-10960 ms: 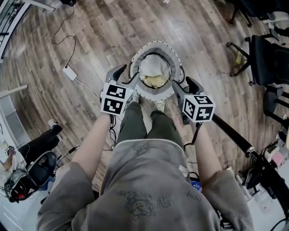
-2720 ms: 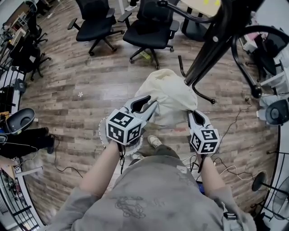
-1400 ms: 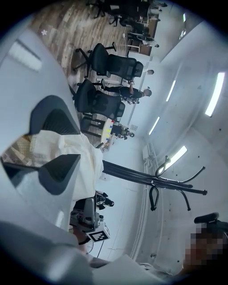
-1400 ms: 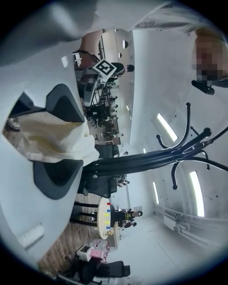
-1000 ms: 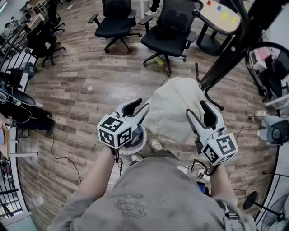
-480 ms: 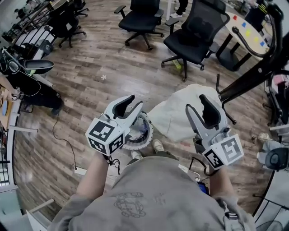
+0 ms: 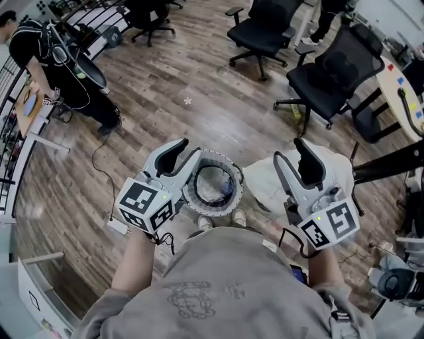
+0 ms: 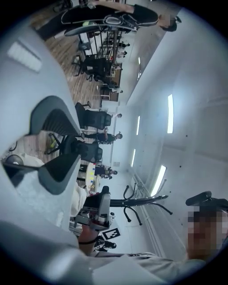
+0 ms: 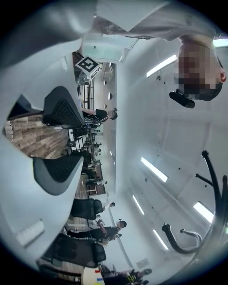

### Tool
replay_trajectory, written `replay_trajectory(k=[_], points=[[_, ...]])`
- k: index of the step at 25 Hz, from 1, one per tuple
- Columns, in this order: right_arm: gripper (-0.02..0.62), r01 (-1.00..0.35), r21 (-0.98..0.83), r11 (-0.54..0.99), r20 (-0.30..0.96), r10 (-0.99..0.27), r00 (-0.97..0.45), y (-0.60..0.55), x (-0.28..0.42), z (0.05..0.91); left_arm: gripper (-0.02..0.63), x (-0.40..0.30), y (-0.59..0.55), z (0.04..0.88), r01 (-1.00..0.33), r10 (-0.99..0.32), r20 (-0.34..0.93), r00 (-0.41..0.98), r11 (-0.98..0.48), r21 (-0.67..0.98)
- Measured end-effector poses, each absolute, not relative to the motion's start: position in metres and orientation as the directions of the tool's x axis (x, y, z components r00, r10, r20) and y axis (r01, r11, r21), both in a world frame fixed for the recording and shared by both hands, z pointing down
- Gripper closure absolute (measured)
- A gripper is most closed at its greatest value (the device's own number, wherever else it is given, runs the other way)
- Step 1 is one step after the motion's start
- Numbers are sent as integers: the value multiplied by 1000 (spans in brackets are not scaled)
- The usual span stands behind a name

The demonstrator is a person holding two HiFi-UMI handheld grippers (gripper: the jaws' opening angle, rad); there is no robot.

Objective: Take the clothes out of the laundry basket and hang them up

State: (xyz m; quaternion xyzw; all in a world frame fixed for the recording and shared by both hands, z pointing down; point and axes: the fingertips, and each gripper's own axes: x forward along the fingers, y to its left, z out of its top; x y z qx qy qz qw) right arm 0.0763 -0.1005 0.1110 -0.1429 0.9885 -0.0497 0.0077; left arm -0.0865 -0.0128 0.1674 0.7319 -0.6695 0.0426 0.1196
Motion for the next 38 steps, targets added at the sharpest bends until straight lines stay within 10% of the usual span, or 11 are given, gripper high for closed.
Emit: replay_trajectory(k=[14, 38], points=[[359, -109, -164, 980, 120, -90, -989, -80, -7, 168, 474, -144, 46, 195, -978, -952, 280, -121, 162, 128], [345, -279, -341, 898, 673, 26, -739, -69, -88, 533, 472, -199, 14, 507, -961, -737, 671, -80, 237, 145]])
